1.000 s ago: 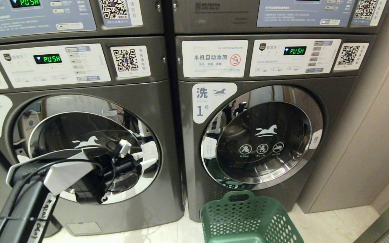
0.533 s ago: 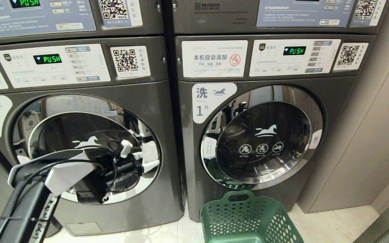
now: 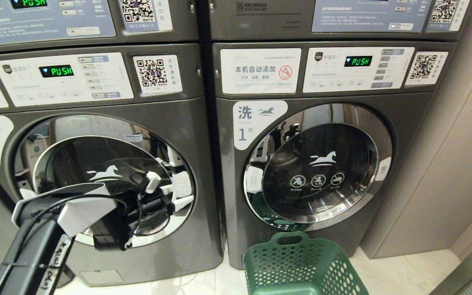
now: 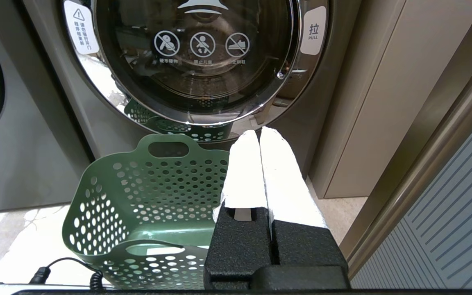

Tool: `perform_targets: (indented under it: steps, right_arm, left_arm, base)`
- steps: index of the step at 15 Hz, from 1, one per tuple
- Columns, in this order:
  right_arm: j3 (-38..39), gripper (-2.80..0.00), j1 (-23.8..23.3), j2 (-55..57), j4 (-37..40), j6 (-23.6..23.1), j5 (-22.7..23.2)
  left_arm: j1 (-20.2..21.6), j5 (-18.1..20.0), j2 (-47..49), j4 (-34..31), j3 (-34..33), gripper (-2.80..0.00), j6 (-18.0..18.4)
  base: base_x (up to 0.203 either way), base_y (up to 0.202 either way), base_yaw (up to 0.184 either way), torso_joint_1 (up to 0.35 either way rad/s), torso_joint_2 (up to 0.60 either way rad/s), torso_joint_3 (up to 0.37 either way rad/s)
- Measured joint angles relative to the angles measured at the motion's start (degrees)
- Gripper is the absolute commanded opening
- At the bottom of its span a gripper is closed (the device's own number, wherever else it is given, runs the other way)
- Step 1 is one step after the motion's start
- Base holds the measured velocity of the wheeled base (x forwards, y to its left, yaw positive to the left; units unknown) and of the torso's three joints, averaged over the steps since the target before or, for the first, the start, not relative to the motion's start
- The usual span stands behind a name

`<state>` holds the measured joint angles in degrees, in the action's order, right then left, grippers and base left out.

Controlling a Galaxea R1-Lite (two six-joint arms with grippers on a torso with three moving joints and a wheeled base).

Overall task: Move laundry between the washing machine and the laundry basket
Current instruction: Open the lid of the washing machine

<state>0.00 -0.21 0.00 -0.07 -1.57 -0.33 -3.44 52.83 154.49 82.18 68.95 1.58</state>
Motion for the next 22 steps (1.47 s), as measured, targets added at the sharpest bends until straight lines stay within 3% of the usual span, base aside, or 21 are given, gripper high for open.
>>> perform_targets:
  steps: [14,18,22]
  right_arm:
    - [0.0,-2.8,0.0,0.0,0.0,0.0,-0.02]
    - [0.0,-2.8,0.02,0.0,0.0,0.01,-0.02]
    - [0.0,-2.8,0.02,0.0,0.0,0.01,-0.02]
  left_arm:
    - [-0.46,5.91,-2.6,5.19,-10.51,0.0,0.12]
    - [-0.46,4.7,-3.38,5.11,-12.17,0.0,0.26]
    - [1.18,0.84,-4.46,4.83,-13.0,0.0,-0.66]
  base:
    - [0.0,0.0,0.0,-0.002,0.0,0.001]
    - [0.0,0.0,0.0,0.0,0.0,0.0]
    - [0.0,0.0,0.0,0.0,0.0,0.0]
